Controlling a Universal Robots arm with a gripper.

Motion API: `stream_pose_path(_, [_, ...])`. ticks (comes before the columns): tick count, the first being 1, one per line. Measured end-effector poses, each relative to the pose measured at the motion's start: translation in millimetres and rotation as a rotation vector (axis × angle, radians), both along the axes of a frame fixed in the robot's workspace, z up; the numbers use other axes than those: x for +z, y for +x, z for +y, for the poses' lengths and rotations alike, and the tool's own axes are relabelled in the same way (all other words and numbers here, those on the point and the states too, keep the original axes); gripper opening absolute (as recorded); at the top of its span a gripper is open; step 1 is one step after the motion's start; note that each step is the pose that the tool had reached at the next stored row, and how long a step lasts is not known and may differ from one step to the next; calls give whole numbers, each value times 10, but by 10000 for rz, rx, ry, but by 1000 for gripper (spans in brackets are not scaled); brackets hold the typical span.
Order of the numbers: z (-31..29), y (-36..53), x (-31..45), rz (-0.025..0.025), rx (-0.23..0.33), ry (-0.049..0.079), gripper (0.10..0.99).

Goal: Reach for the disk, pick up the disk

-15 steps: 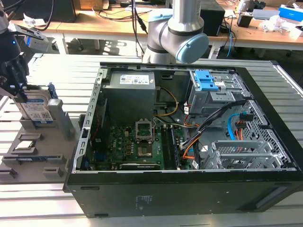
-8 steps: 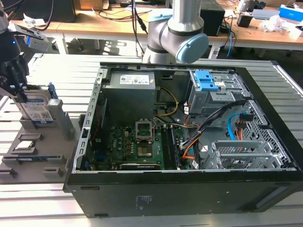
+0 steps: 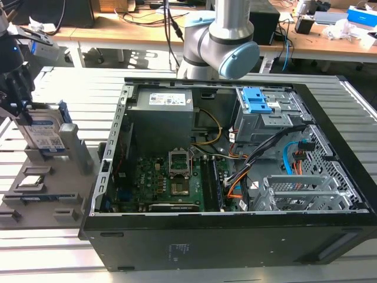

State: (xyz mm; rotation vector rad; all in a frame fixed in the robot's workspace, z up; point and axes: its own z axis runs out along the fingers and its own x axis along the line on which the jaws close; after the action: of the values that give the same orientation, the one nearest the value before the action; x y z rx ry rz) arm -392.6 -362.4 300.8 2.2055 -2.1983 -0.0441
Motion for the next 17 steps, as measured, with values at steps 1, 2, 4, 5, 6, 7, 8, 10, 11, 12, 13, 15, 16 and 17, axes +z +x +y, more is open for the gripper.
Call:
stream_pose_path(1, [0,0,19,1,0,-1,369])
stream_pose_path(2, [0,0,33,0,0,0,369])
stream_pose_path(4, [1,1,71,0,1,-1,369])
stream_pose_path(5, [1,1,92,1,0,0,369])
stream_pose_path(6, [2,2,105,0,0,-1,369])
stream_pose_path(7, [2,2,123,0,0,-1,369])
stream_pose_path(8, [2,2,140,1,0,-1,369])
stream_pose_path(10, [3,4,167,2,0,-1,369])
stream_pose_path(11, [3,4,182,2,0,0,369])
stream_pose_path(12, [3,5,198,3,-1,0,369])
stream_pose_path(13, [4,5,212,3,-1,0,369])
stream_pose_path(15, [4,7,246,4,1,-1,369])
stream_pose_path(16, [6,7,263,4,2,-3,369])
stream_pose_path(17, [7,8,281,4,2,-5,369])
